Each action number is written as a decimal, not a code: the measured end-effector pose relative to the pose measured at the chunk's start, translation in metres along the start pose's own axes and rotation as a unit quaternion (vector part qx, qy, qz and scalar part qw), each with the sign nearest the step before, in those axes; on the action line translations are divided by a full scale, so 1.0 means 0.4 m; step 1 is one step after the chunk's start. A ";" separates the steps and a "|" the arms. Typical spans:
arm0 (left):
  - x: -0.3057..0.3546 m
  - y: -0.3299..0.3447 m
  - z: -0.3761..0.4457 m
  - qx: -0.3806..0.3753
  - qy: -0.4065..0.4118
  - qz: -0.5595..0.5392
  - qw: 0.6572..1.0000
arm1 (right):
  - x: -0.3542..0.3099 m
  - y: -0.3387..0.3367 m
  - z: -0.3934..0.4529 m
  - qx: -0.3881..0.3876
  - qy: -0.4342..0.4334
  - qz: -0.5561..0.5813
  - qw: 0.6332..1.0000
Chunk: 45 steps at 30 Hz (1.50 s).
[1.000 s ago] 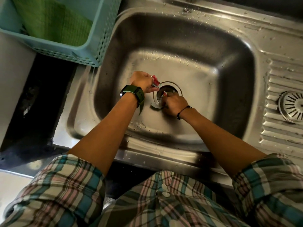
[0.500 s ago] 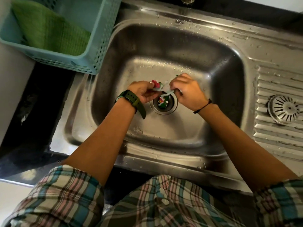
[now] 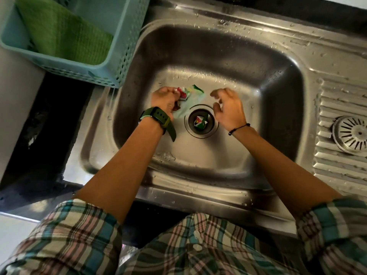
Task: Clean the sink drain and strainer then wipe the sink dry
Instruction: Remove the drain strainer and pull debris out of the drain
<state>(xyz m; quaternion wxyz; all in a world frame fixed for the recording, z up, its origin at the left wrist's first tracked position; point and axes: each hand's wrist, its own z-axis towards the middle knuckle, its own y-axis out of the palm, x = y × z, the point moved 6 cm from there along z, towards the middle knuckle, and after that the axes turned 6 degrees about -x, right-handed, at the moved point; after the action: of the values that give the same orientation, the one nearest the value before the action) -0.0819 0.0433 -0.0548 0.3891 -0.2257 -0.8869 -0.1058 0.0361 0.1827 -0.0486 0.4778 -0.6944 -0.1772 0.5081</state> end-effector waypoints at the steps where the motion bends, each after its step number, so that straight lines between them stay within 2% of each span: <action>1: 0.002 -0.005 0.003 0.005 0.007 0.006 1.000 | 0.027 0.039 0.007 -0.061 0.035 -0.034 0.997; 3: 0.000 -0.014 0.009 0.013 -0.003 0.013 1.000 | 0.052 0.126 0.002 -0.194 0.029 -0.126 0.973; 5: -0.011 -0.021 0.015 0.022 -0.021 0.007 1.000 | 0.046 0.190 -0.006 -0.264 -0.024 -0.214 0.940; 8: -0.021 -0.021 0.013 0.028 -0.031 0.014 0.999 | 0.041 0.248 -0.001 -0.272 -0.055 -0.257 0.926; 12: -0.036 -0.022 0.014 0.014 -0.039 0.010 0.999 | 0.049 0.296 0.005 -0.274 -0.012 -0.254 0.928; 15: -0.037 -0.026 0.007 0.003 -0.034 0.017 0.999 | 0.049 0.298 0.004 -0.271 -0.015 -0.253 0.929; 18: -0.038 -0.028 0.006 0.001 -0.026 0.032 0.999 | 0.047 0.249 0.013 -0.231 0.016 -0.169 0.958; 20: -0.042 -0.024 0.009 0.004 -0.026 0.044 0.999 | 0.065 0.176 0.024 -0.145 0.118 0.008 0.982; 21: -0.045 -0.022 0.011 0.012 -0.030 0.047 0.998 | 0.076 0.138 0.024 -0.109 0.179 0.124 0.970; 22: -0.048 -0.016 0.010 0.019 -0.033 0.045 0.998 | 0.079 0.100 0.020 -0.077 0.226 0.238 0.942; 24: -0.049 0.005 0.007 0.013 -0.033 0.039 0.999 | 0.068 0.030 0.018 -0.041 0.238 0.382 0.892; 25: -0.047 0.022 0.004 -0.001 -0.033 0.040 0.999 | 0.046 -0.001 0.022 -0.042 0.216 0.404 0.888; 27: -0.040 0.061 -0.007 -0.047 -0.029 0.032 0.998 | -0.014 -0.036 0.039 -0.063 0.161 0.360 0.917; 30: -0.019 0.106 -0.026 -0.108 -0.024 -0.021 0.994 | -0.085 -0.028 0.070 -0.095 0.096 0.192 0.972; 34: -0.005 0.082 -0.021 -0.107 -0.013 -0.054 0.993 | -0.115 -0.013 0.098 -0.075 0.094 0.136 0.983; 37: -0.005 0.066 -0.013 -0.114 0.003 -0.019 0.993 | -0.129 0.008 0.110 -0.079 0.098 0.103 0.987; 39: -0.004 0.052 -0.003 -0.094 0.012 0.020 0.995 | -0.118 0.019 0.112 -0.100 0.125 0.165 0.973; 40: -0.004 0.043 0.003 -0.080 0.011 0.026 0.996 | -0.105 0.025 0.111 -0.106 0.151 0.240 0.953; 42: -0.003 0.024 0.012 -0.062 0.006 0.008 0.998 | -0.056 0.036 0.102 -0.071 0.217 0.389 0.893; 43: -0.002 0.014 0.016 -0.057 0.004 -0.004 0.998 | -0.023 0.050 0.094 -0.047 0.253 0.413 0.873; 44: 0.000 0.005 0.019 -0.050 0.003 -0.010 0.999 | 0.006 0.070 0.082 -0.038 0.283 0.390 0.875; 45: 0.002 -0.004 0.020 -0.043 0.002 -0.011 0.999 | 0.029 0.096 0.072 -0.052 0.294 0.324 0.898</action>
<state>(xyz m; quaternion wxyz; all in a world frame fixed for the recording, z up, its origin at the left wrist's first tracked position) -0.0882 0.0451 -0.0596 0.3800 -0.2318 -0.8831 -0.1486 0.0065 0.1864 -0.0879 0.2802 -0.8553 0.1796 0.3971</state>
